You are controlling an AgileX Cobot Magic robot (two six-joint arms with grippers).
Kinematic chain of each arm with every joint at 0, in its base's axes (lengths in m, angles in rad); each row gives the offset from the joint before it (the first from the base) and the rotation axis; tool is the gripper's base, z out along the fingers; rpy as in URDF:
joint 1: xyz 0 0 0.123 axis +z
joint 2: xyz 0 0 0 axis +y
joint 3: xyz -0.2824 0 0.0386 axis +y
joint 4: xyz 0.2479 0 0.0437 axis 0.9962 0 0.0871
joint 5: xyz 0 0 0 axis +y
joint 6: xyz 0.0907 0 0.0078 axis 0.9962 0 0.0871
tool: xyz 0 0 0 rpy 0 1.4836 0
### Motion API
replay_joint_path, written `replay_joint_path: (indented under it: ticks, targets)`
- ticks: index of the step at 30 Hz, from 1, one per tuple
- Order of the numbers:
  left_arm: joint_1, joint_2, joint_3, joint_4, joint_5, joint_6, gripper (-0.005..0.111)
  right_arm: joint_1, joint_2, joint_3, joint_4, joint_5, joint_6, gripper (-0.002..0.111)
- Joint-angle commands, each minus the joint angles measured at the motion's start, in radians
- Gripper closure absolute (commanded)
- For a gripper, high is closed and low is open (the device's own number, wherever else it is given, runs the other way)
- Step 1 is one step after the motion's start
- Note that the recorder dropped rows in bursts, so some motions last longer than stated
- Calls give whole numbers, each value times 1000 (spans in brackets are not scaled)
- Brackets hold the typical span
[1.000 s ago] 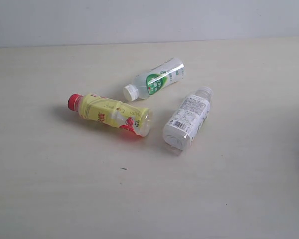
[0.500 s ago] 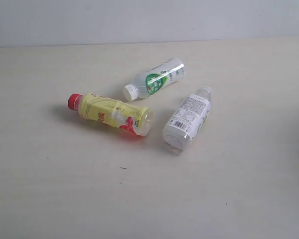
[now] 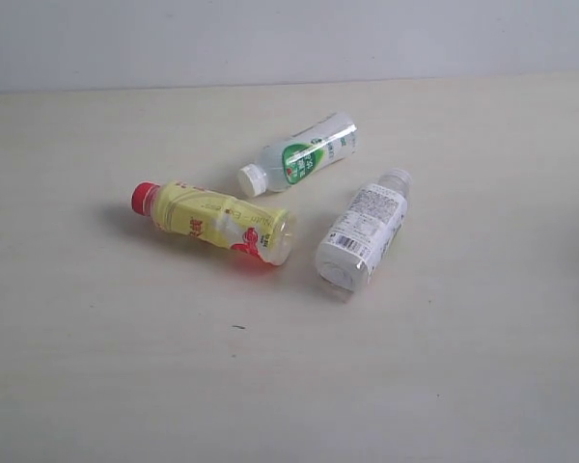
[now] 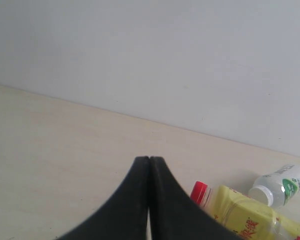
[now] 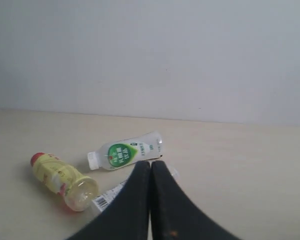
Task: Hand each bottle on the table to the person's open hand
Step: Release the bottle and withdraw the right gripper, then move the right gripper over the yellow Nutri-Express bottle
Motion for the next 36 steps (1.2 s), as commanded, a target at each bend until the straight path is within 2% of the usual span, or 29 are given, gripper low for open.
replay_joint_path:
  ticks: [1,3,4,7,9,12,14,18,19,24,29,36]
  targets:
    - [3,-6,0,3,-2,0,107,2,-3,3,-31,-9,-87,108]
    - [3,-6,0,3,-2,0,107,2,-3,3,-144,-9,-132,108]
    - [3,-6,0,3,-2,0,107,2,-3,3,-139,1,-123,108]
    - [3,-6,0,3,-2,0,107,2,-3,3,54,9,-71,108]
    - [3,-6,0,3,-2,0,107,2,-3,3,106,0,-99,108]
    - [3,-6,0,3,-2,0,107,2,-3,3,-67,-2,-203,108]
    - [3,-6,0,3,-2,0,107,2,-3,3,-140,-2,-202,108]
    - [3,-6,0,3,-2,0,107,2,-3,3,89,11,-78,108]
    - [3,-6,0,3,-2,0,107,2,-3,3,95,7,-86,108]
    - [3,-6,0,3,-2,0,107,2,-3,3,-132,0,-174,108]
    - [3,-6,0,3,-2,0,107,2,-3,3,19,6,-128,108]
    - [3,-6,0,3,-2,0,107,2,-3,3,-44,4,-133,108]
